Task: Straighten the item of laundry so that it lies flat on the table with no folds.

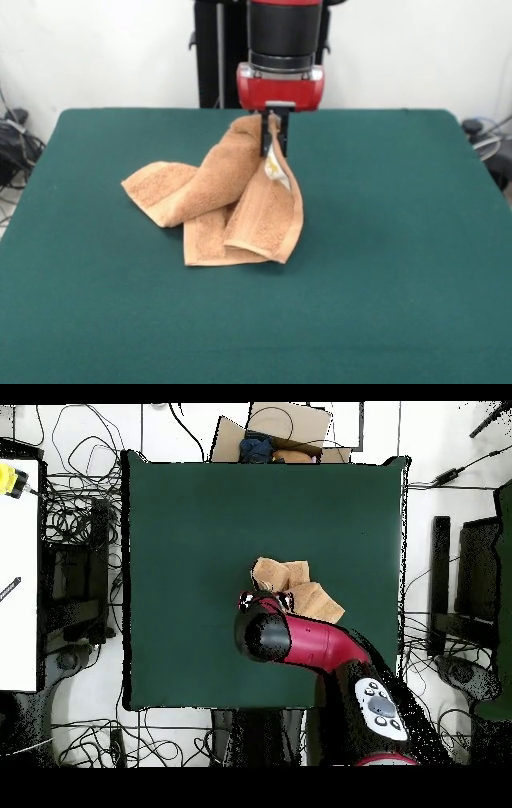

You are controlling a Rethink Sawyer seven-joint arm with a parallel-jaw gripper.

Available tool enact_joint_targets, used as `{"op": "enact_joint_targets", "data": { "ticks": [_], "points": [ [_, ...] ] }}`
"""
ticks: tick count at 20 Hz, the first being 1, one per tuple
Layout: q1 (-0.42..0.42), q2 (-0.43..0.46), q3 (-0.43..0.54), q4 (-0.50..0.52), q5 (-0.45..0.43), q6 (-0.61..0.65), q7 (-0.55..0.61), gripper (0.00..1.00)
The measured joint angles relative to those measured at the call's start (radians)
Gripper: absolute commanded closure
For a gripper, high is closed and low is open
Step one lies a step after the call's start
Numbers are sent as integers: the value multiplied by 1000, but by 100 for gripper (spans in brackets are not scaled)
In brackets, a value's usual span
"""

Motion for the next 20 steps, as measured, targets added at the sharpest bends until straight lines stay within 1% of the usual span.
{"op": "enact_joint_targets", "data": {
  "ticks": [9, 17, 20],
  "points": [
    [71, 37, -46, 1, 52, -98, 0, 100],
    [102, 67, -55, 5, 87, -157, 0, 100],
    [107, 73, -55, 5, 94, -158, 0, 100]
  ]
}}
